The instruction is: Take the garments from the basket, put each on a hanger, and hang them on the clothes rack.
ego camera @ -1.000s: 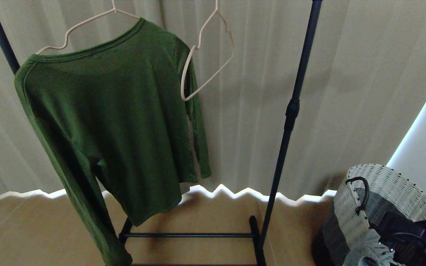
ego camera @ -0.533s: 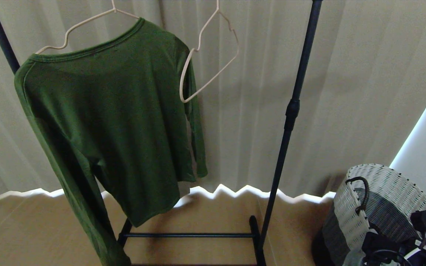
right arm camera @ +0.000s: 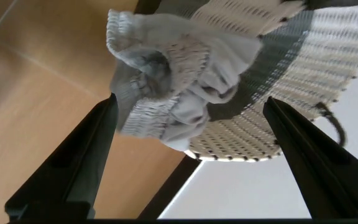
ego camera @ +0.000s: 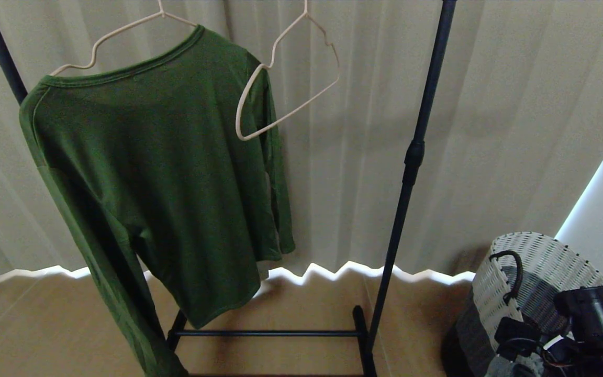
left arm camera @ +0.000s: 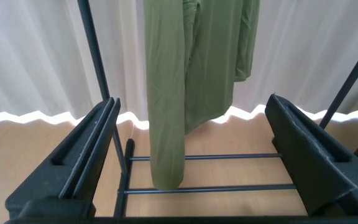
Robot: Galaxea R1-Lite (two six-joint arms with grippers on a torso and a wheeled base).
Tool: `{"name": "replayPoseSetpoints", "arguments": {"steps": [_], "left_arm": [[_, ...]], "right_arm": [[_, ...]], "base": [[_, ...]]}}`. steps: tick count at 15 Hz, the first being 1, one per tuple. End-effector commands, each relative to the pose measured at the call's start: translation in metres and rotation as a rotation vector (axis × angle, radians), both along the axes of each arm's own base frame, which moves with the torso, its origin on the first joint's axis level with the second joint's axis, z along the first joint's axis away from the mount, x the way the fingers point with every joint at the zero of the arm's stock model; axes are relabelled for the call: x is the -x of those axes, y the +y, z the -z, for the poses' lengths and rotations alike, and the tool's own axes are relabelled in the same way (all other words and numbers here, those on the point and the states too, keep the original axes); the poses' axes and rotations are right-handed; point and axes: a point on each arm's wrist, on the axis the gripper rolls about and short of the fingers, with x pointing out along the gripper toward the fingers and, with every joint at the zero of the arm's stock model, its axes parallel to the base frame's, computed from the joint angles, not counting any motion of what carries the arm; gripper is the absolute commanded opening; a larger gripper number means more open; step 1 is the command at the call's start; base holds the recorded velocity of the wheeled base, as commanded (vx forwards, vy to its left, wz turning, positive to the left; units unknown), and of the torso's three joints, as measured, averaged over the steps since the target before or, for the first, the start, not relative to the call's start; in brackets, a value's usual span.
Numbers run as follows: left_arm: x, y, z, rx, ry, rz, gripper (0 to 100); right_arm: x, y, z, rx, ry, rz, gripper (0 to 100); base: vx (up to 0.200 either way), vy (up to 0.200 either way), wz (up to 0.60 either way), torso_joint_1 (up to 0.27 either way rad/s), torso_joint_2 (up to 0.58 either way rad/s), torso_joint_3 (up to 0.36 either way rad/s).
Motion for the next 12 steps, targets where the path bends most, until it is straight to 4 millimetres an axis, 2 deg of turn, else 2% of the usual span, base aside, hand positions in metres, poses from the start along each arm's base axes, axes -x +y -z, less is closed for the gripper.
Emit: {"name": "replayPoseSetpoints", "arguments": {"steps": [1,7,8,12], "left_arm": [[0.0,0.0,0.0,0.0,0.001,0.0,100],[0.0,0.0,0.0,0.0,0.001,0.0,100],[0.0,0.0,0.0,0.0,0.001,0.0,100],[0.0,0.0,0.0,0.0,0.001,0.0,100]], "right_arm": [[-0.002,0.0,0.004,0.0,0.019,0.0,100],[-0.016,-0.01,0.014,0.004,-0.049,0.046,100],[-0.016,-0.01,0.015,0.003,-0.048,0.047,0],[-0.015,-0.009,0.012,0.003,-0.063,0.046,0]], "base": [[0.0,0.0,0.0,0.0,0.0,0.0],[0.0,0.0,0.0,0.0,0.0,0.0],[0.0,0.0,0.0,0.0,0.0,0.0],[0.0,0.0,0.0,0.0,0.0,0.0]]}}
